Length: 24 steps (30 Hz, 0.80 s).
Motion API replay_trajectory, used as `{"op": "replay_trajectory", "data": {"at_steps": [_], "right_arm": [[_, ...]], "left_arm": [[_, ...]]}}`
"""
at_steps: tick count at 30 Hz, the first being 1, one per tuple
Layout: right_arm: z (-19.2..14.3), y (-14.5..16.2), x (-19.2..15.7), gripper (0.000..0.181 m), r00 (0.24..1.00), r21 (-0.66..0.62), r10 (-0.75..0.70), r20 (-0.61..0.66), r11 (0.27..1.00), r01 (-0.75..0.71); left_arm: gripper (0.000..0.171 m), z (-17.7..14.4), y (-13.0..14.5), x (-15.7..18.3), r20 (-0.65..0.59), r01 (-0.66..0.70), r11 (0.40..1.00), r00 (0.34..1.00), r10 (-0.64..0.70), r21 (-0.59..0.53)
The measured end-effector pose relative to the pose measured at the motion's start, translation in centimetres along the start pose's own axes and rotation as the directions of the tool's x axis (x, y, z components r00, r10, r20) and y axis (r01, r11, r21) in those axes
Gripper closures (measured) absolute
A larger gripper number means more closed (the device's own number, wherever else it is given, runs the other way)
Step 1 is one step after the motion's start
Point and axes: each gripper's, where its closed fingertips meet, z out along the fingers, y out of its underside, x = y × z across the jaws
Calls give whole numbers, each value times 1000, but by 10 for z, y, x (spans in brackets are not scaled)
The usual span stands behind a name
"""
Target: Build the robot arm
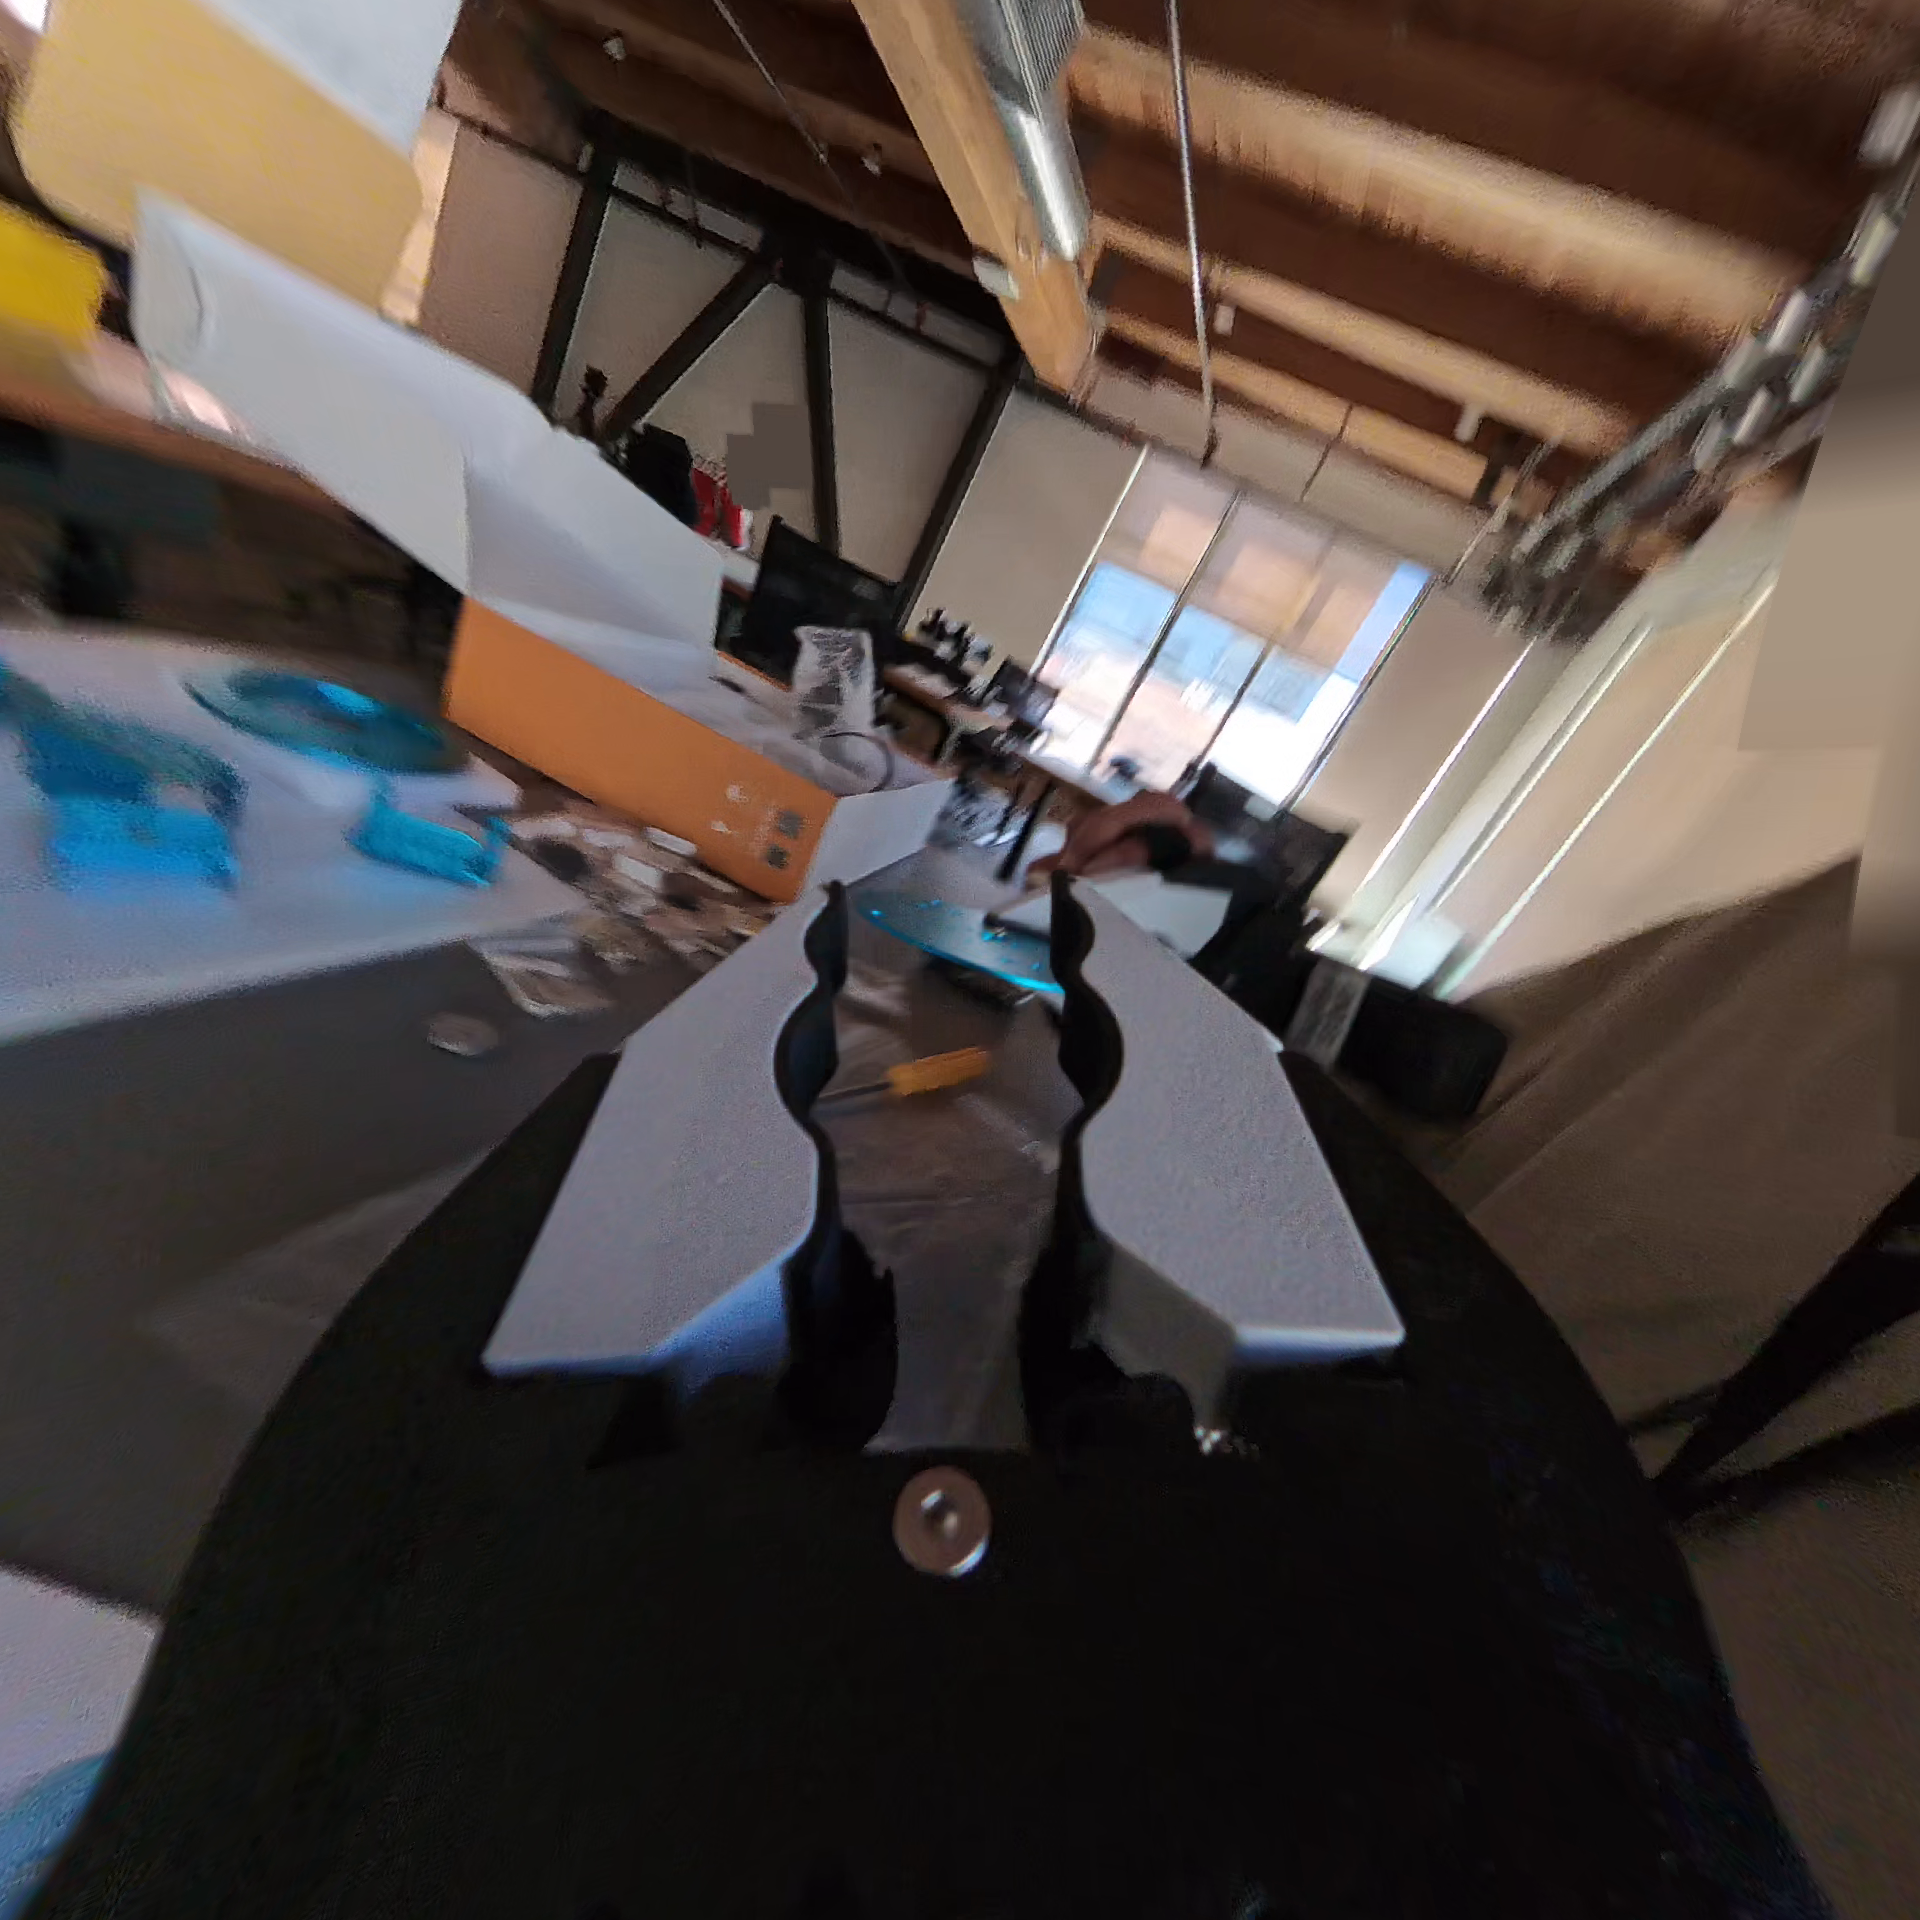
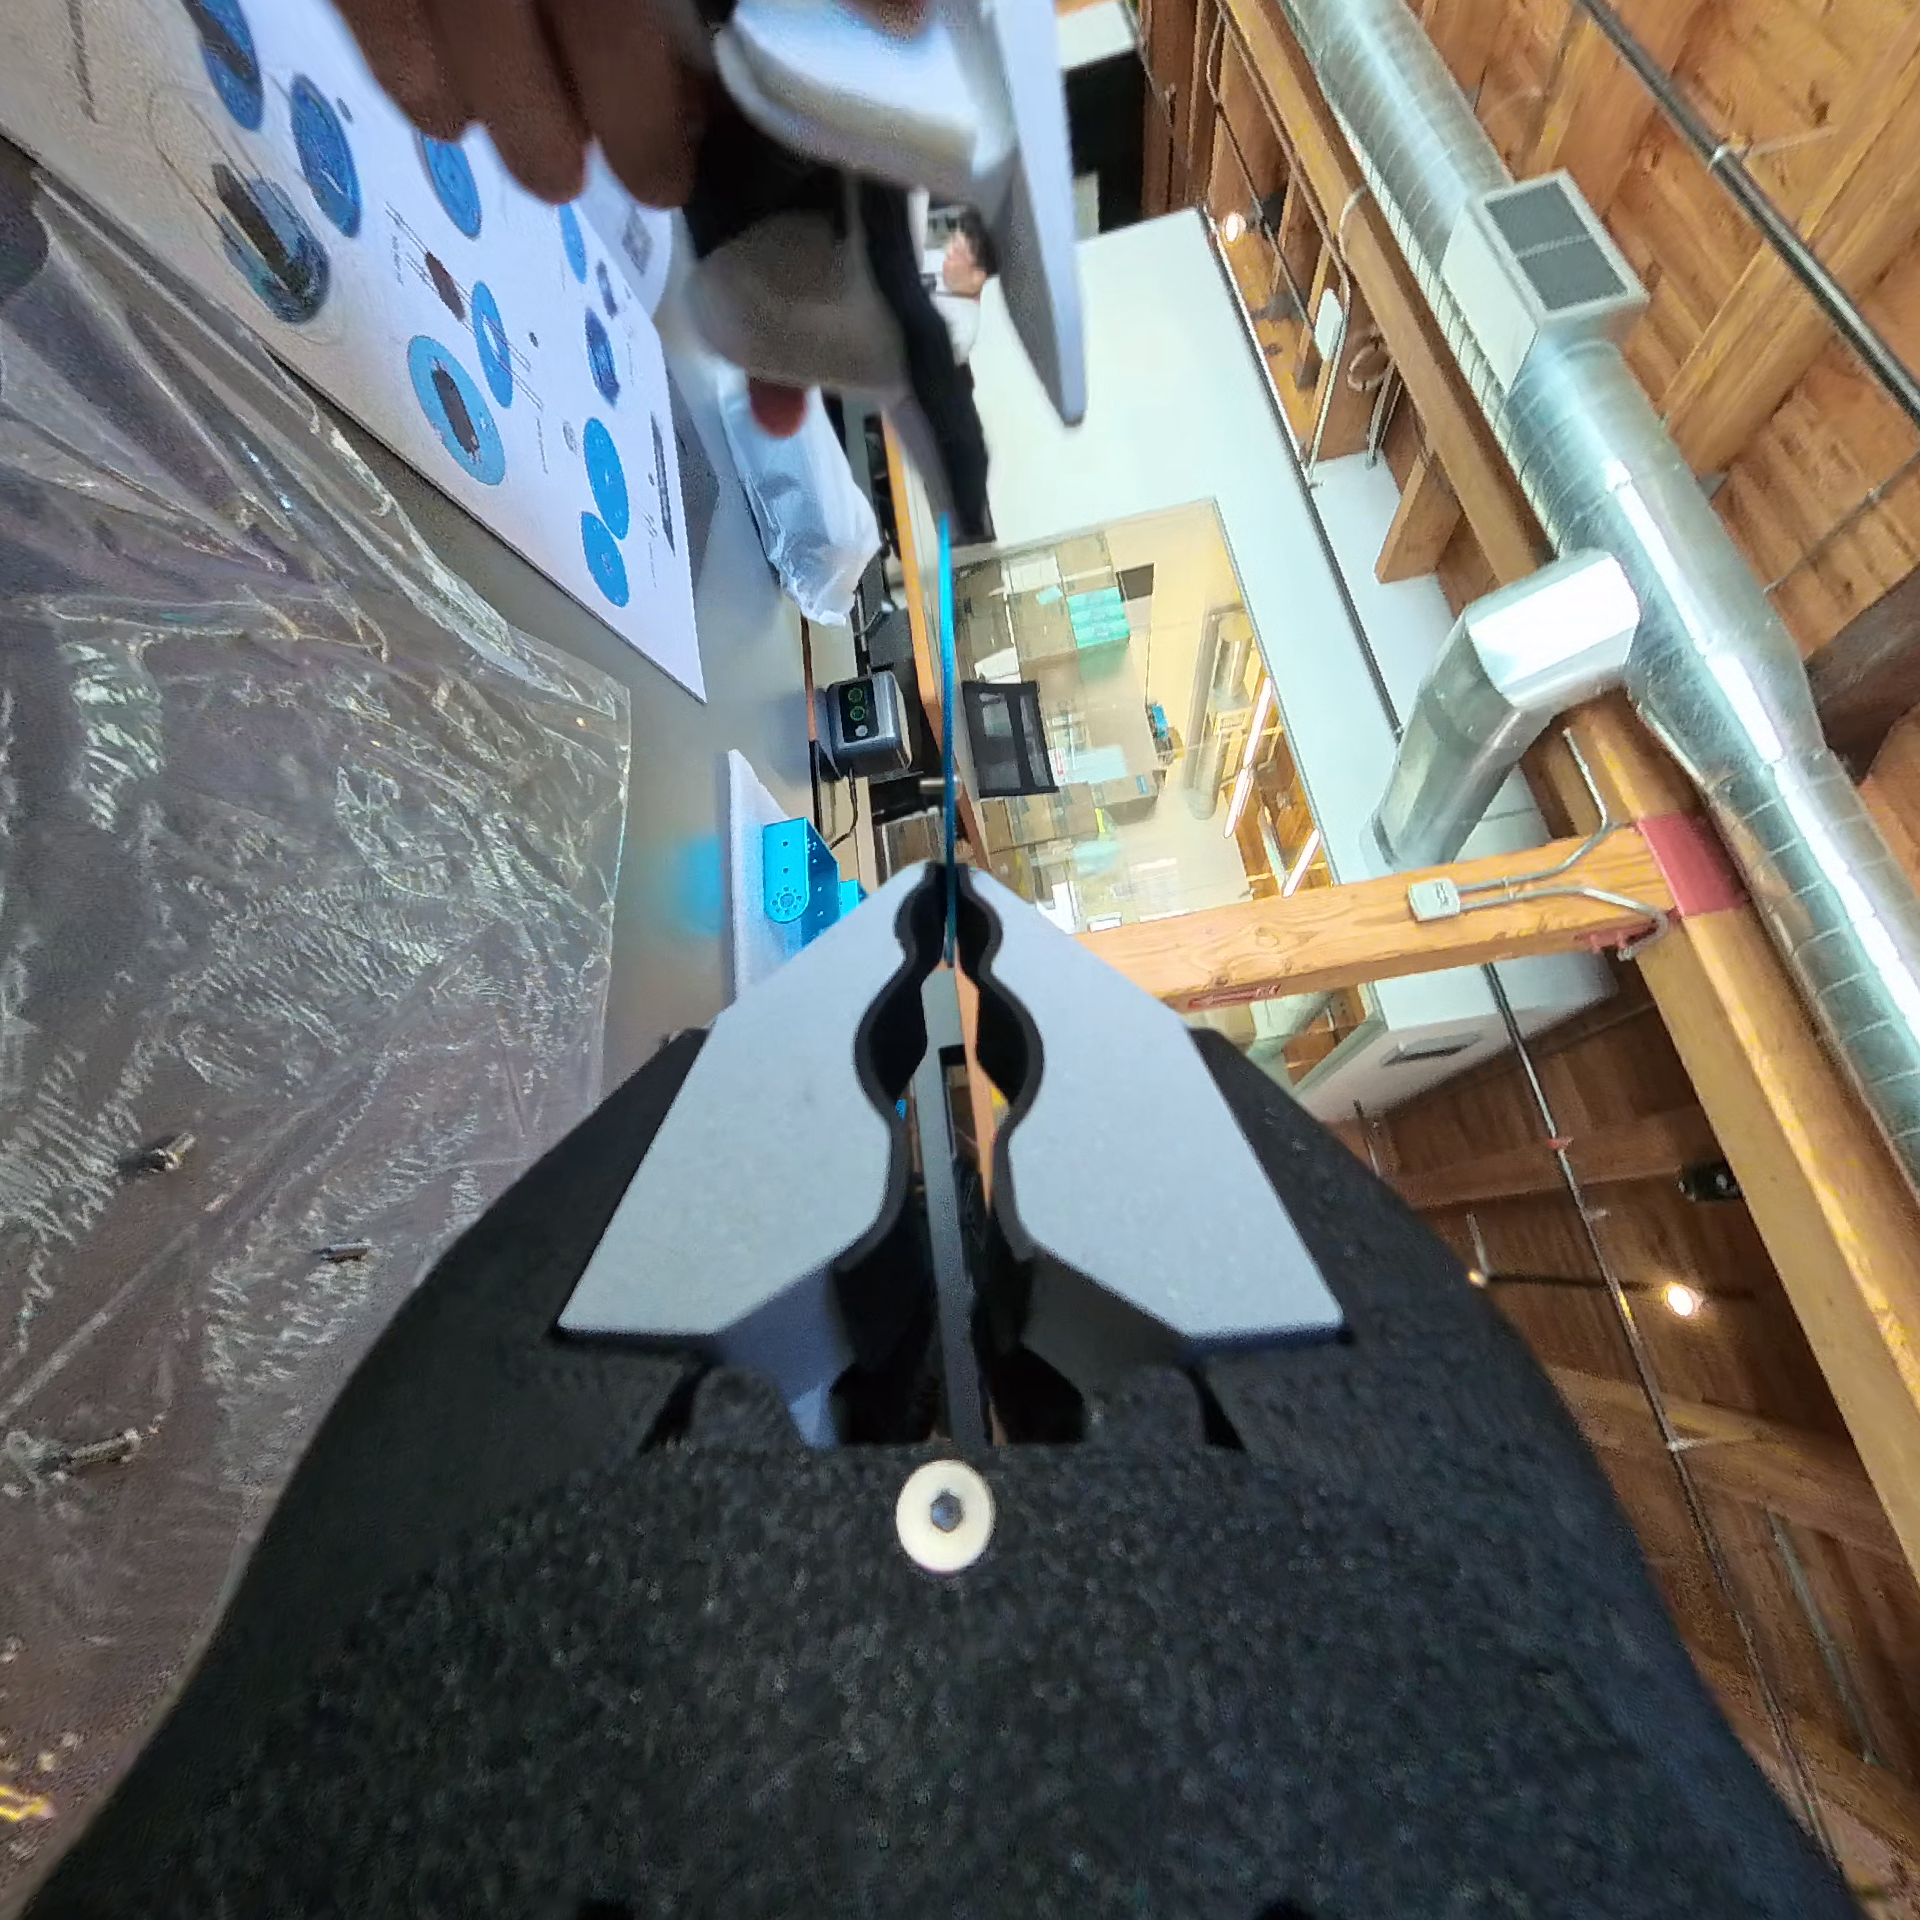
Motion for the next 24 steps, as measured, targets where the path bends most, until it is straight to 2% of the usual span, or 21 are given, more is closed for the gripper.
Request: {"op": "replay_trajectory", "data": {"at_steps": [1, 2, 3, 5, 7, 8, 9, 10, 13, 16, 17, 21, 24], "right_arm": [[-1, -1, 1, 181, 1000, 15, -9, 9, 1000, 9], [-2, -3, 1, 181, 999, 37, -10, 32, 999, 9], [-2, -4, 1, 181, 998, 53, -5, 55, 999, 2], [-3, -2, 4, 181, 996, 62, 25, 83, 998, -30], [-4, -5, 5, 181, 986, 93, 90, 138, 990, -103], [-5, -8, 8, 181, 979, 112, 132, 154, 982, -150], [-7, -10, 11, 181, 970, 128, 170, 175, 973, -194], [-9, -14, 12, 181, 959, 146, 201, 202, 962, -232], [-14, -22, 18, 181, 941, 188, 246, 231, 938, -291], [-15, -25, 22, 181, 945, 199, 240, 221, 938, -285], [-16, -25, 23, 181, 947, 200, 234, 219, 939, -279], [-16, -28, 21, 181, 947, 210, 232, 224, 937, -280], [-16, -29, 21, 181, 949, 217, 223, 225, 938, -272]], "left_arm": [[131, -6, -3, 4, 12, -188, 980, 982, 189, -58], [126, -9, -1, 7, 17, -378, 914, 923, 384, -147], [126, -10, 3, 12, -11, -537, 807, 834, 552, -245], [126, -8, 6, 20, -75, -730, 560, 632, 771, -392], [125, -3, 14, 22, -197, -816, 285, 430, 881, -503], [125, -1, 20, 20, -271, -828, 160, 349, 897, -538], [123, 2, 23, 19, -333, -835, 58, 281, 900, -547], [122, 7, 25, 20, -386, -849, -17, 223, 895, -528], [122, 26, 30, 30, -493, -891, -145, 97, 865, -431], [122, 39, 35, 21, -564, -861, -324, -53, 824, -392], [123, 42, 38, 18, -574, -850, -364, -92, 814, -380], [140, 54, 51, 23, -561, -868, -391, -167, 811, -307], [149, 59, 53, 24, -537, -885, -357, -153, 830, -300]]}}
